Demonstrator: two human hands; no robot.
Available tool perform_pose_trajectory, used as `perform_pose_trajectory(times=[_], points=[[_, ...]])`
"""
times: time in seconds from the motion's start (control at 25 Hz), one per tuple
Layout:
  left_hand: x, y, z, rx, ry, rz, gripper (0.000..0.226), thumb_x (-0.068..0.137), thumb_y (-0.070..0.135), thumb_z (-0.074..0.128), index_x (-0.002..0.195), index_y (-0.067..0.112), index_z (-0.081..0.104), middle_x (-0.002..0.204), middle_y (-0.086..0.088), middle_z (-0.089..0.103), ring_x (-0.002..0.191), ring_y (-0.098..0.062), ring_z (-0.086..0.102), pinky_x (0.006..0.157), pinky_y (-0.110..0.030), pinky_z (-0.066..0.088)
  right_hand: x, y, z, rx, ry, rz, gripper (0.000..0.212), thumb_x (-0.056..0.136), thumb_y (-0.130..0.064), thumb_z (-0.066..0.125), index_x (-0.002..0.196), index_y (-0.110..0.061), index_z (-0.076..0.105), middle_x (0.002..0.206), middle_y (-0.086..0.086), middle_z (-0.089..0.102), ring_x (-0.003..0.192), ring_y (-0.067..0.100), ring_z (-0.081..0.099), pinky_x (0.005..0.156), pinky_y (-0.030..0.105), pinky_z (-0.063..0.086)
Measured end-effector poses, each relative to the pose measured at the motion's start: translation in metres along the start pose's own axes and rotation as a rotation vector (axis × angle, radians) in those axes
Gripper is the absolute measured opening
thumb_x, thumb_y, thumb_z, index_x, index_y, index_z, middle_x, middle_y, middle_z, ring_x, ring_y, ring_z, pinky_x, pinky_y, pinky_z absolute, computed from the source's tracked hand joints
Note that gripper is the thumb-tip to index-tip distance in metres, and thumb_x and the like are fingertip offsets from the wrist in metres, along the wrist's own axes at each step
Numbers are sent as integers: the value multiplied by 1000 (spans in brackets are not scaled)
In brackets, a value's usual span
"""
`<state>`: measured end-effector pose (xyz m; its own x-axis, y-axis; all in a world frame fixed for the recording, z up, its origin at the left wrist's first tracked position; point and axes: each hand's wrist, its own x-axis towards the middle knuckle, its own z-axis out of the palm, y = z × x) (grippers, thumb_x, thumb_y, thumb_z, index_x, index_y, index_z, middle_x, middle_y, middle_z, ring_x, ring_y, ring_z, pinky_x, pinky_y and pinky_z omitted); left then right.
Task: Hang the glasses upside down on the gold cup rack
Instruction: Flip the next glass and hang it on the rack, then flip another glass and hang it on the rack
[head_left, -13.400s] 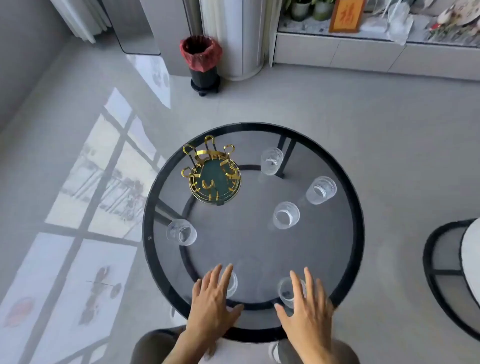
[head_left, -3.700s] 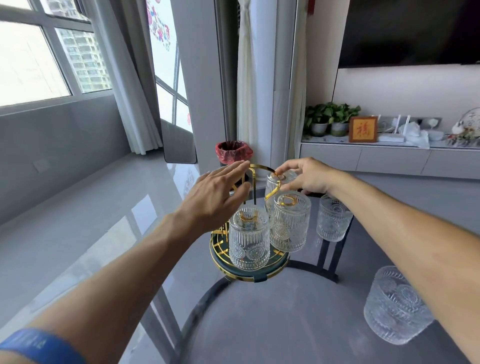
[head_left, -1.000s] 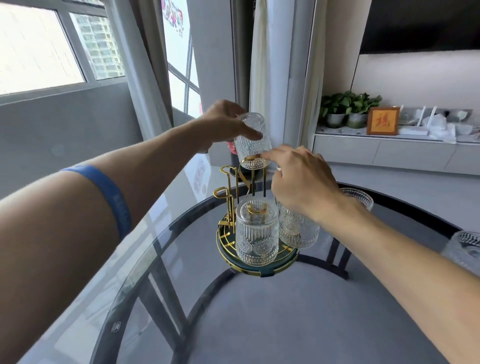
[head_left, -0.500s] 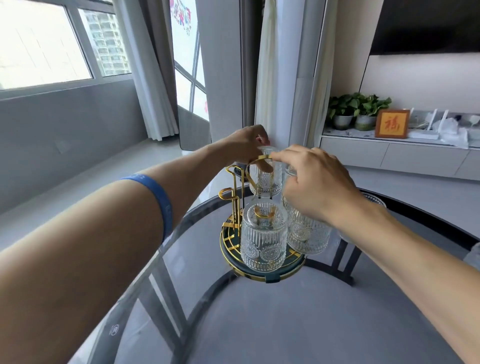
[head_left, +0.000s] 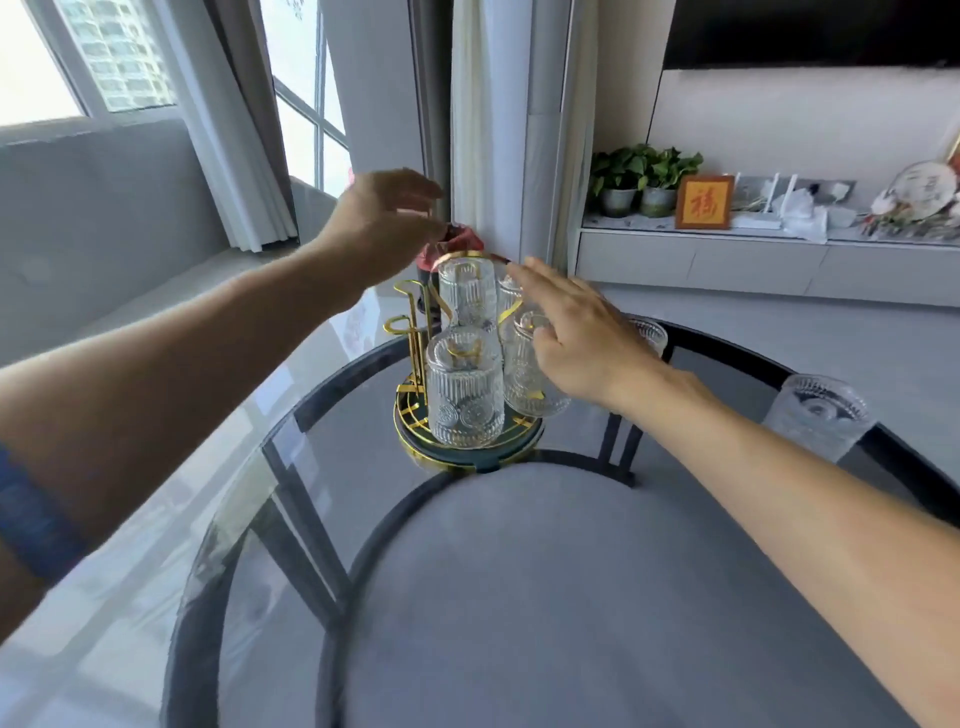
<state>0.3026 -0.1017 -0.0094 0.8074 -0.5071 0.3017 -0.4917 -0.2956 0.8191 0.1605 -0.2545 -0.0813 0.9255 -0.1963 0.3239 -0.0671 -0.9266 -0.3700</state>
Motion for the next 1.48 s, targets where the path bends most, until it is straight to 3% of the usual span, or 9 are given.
perform_pose_trajectory(times=[0.12, 0.32, 0.52, 0.64, 0.96, 1.2, 1.28, 1.4, 1.48], points=[[-58, 25, 30, -190, -79, 40, 45, 83, 12, 72, 126, 21, 63, 118, 4, 68, 88, 2, 69, 61, -6, 49, -72, 24, -4, -12, 27, 58, 65, 90, -6, 36, 150, -27, 25, 162, -5, 17, 145, 22, 20, 115, 33, 13], [-130, 56, 105, -342, -11, 88, 63, 83, 6, 64, 141, 23, 48, 133, -1, 61, 111, -18, 63, 91, -35, 54, -173, 69, -14, -11, -11, 221, 64, 87, -14, 47, 147, -30, 31, 160, -9, 22, 140, 20, 29, 110, 39, 30], [-173, 76, 181, -244, -155, 58, 75, 85, 19, 65, 150, 35, 32, 143, 6, 52, 125, -13, 52, 105, -44, 45, -206, 115, -50, 190, 388, 525, 57, 81, -18, 61, 135, -25, 45, 140, -4, 47, 118, 23, 53, 94, 38, 45], [-179, 74, 206, -169, -179, 39, 76, 88, 22, 63, 152, 36, 24, 154, 4, 41, 137, -16, 41, 112, -45, 37, -205, 139, -57, 177, 463, 646, 67, 76, -24, 69, 136, -23, 41, 140, 2, 44, 121, 28, 49, 92, 40, 44], [-164, 36, 235, -106, -229, -11, 77, 86, 17, 61, 151, 39, 26, 153, 6, 42, 126, -2, 50, 106, -35, 40, -155, 199, -51, 140, 247, 784, 110, 67, -43, 78, 150, -22, 9, 158, 7, 18, 135, 34, 35, 100, 44, 40], [-161, 11, 231, -76, -250, -50, 67, 86, 24, 64, 147, 33, 37, 148, 6, 47, 132, -11, 45, 107, -39, 40, -138, 201, -49, 83, 192, 833, 97, 56, -49, 78, 138, -18, 39, 138, 10, 46, 120, 30, 50, 85, 36, 42], [-162, 13, 222, -130, -300, -99, 68, 82, 39, 69, 145, 34, 42, 145, 8, 49, 131, -10, 46, 105, -36, 41, -142, 179, -44, 268, 226, 811, 97, 47, -52, 79, 134, -20, 48, 131, 7, 52, 114, 25, 55, 87, 39, 50], [-163, 19, 194, -286, -400, -255, 86, 69, 61, 73, 145, 35, 42, 144, 6, 49, 129, -11, 49, 101, -36, 43, -140, 126, -42, 802, 311, 740, 85, 43, -50, 80, 119, -18, 59, 115, 4, 61, 101, 17, 63, 68, 42, 61], [-166, 27, 167, -373, -333, -266, 84, 68, 61, 74, 142, 33, 46, 139, 6, 53, 120, -8, 55, 95, -33, 47, -133, 91, -44, 1054, 283, 668, 74, 49, -46, 82, 111, -11, 61, 110, 11, 67, 99, 23, 67, 64, 42, 61]])
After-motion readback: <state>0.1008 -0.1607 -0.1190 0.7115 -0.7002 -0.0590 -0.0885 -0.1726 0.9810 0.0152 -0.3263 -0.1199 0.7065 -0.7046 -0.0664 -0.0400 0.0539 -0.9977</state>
